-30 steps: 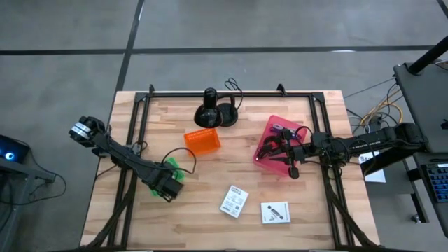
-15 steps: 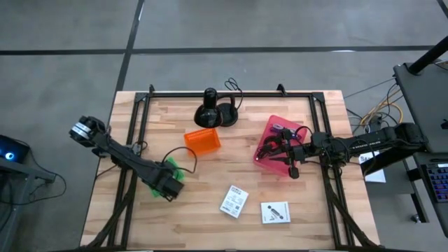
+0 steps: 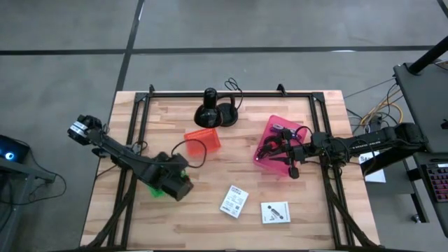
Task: Pick and place items into bin
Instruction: Put the left card reader box into the orange bin
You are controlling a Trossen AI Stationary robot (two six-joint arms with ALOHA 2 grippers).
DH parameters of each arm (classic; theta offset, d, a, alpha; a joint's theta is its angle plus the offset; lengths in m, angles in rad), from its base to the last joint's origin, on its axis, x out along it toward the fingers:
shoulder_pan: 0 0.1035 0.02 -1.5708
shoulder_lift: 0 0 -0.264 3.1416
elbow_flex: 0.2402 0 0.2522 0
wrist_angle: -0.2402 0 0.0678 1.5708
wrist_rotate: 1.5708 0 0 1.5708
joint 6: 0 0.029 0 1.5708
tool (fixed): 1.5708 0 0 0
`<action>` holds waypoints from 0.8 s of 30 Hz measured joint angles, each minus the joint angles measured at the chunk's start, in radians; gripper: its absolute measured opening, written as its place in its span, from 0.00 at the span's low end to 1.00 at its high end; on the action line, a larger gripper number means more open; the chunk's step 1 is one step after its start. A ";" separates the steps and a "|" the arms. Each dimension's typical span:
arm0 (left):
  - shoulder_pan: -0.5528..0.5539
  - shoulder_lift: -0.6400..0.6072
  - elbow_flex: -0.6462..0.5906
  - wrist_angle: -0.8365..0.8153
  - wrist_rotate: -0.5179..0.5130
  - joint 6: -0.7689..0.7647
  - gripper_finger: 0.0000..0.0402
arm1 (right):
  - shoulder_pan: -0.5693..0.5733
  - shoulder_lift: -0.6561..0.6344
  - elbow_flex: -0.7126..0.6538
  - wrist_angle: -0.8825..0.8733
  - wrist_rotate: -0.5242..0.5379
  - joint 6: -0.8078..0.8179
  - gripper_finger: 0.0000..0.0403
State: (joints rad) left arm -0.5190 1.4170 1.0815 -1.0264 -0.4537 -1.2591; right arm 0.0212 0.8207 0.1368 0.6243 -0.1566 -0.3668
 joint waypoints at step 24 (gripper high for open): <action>0.002 0.199 -0.143 1.736 0.298 1.634 0.63 | 0.000 0.000 0.000 -0.001 0.000 -0.012 0.09</action>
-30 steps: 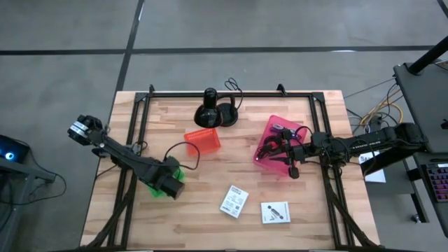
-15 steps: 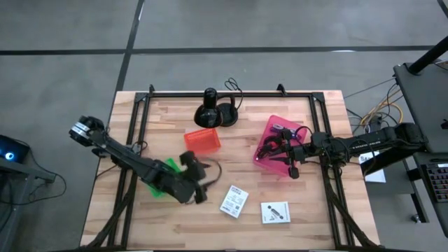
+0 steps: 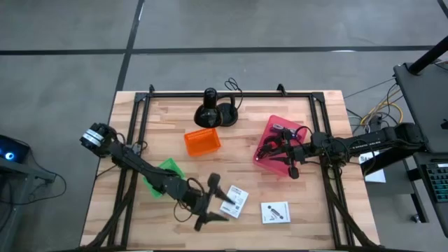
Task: Pick and place items into bin
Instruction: Put the left card reader box into the orange bin
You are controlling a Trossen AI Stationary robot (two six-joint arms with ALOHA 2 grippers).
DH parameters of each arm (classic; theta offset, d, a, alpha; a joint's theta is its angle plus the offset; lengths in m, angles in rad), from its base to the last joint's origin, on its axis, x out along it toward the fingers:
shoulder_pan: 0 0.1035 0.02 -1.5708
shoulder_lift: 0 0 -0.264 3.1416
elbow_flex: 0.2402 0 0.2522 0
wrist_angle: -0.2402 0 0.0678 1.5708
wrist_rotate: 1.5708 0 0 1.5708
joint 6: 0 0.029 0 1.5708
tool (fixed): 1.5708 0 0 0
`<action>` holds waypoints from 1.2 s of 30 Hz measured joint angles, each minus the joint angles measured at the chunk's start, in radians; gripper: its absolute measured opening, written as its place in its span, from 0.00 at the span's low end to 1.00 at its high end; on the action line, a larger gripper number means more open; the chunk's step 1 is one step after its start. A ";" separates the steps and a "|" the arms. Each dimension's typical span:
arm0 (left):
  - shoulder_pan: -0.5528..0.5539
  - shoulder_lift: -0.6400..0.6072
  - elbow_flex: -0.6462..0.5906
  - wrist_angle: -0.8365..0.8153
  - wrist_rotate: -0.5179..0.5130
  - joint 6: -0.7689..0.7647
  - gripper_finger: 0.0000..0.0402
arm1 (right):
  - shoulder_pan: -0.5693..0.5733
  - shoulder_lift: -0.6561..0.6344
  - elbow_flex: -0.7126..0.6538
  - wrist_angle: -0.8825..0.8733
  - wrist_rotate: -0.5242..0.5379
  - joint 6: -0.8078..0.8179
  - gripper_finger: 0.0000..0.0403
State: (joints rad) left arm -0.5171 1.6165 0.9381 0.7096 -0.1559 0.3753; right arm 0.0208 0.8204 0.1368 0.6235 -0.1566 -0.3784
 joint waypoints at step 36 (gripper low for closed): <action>-0.004 0.000 -0.088 -0.090 -0.388 -0.004 0.63 | 0.002 0.000 0.000 0.045 -0.732 -0.032 0.09</action>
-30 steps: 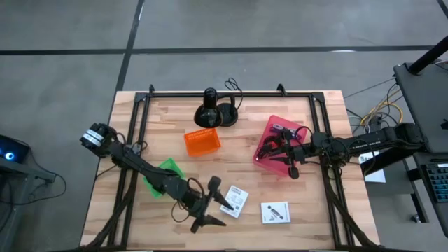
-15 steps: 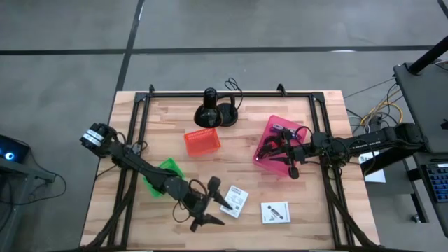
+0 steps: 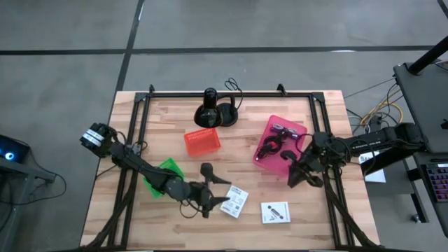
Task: Pick and place items into bin
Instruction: Put the left card reader box into the orange bin
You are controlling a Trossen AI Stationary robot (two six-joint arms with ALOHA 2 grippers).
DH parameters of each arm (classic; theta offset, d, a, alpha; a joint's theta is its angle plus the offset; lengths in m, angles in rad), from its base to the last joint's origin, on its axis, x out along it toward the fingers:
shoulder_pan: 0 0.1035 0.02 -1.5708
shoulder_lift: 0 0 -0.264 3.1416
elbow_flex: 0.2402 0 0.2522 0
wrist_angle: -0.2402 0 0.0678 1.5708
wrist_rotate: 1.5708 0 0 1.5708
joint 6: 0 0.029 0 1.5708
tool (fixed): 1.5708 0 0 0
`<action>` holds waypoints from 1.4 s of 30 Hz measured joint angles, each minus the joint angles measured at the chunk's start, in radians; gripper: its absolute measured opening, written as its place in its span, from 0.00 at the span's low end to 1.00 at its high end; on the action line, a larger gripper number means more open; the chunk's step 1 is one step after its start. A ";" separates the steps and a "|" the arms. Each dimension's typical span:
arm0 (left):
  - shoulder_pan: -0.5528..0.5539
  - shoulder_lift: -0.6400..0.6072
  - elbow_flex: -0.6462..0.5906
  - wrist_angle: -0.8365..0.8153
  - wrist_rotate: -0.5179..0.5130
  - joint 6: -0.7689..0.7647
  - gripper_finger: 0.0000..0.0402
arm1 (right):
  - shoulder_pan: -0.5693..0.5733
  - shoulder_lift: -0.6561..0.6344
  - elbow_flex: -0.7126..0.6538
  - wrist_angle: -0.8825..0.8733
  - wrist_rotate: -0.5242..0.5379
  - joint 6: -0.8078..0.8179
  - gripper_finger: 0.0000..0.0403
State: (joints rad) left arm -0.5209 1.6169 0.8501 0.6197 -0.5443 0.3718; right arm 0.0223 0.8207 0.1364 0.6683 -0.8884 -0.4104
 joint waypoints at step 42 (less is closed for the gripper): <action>-0.001 -0.005 -0.039 -0.115 -0.135 0.190 0.01 | 0.000 0.064 0.000 0.002 -0.213 -0.078 0.09</action>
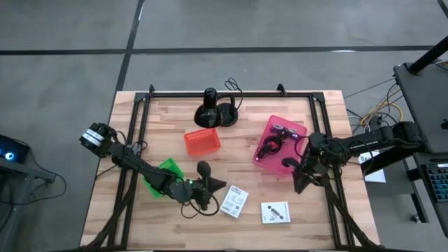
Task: Pick and place items into bin
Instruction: Put the left card reader box into the orange bin
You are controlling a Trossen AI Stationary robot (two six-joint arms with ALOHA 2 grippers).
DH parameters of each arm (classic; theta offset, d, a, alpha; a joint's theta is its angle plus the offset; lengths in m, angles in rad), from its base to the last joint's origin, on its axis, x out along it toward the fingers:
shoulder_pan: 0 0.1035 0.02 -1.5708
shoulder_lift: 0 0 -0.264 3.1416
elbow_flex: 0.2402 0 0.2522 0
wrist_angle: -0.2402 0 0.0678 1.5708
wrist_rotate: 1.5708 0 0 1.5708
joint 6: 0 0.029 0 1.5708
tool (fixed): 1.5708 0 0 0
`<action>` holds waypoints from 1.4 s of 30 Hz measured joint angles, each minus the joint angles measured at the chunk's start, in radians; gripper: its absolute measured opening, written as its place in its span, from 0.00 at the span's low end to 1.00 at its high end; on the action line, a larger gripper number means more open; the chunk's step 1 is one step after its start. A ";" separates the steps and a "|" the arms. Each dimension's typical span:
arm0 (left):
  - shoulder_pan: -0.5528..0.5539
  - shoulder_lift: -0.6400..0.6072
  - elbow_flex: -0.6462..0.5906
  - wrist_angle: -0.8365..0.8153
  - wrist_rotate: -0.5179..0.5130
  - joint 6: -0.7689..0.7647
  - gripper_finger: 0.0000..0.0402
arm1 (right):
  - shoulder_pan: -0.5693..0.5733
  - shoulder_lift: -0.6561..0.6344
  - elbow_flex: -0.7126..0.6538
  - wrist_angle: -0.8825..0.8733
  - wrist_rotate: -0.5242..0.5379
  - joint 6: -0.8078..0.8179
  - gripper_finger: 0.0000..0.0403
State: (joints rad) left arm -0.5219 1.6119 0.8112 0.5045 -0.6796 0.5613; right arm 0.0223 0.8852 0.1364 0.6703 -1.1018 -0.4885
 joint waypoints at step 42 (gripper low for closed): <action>-0.003 -0.012 -0.026 -0.024 -0.140 -0.057 0.00 | 0.309 0.030 0.027 -0.023 0.984 0.217 0.07</action>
State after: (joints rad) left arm -0.5251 1.5997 0.7849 0.4808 -0.8196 0.5041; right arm 0.3309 0.9157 0.1635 0.6473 -0.1177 -0.2713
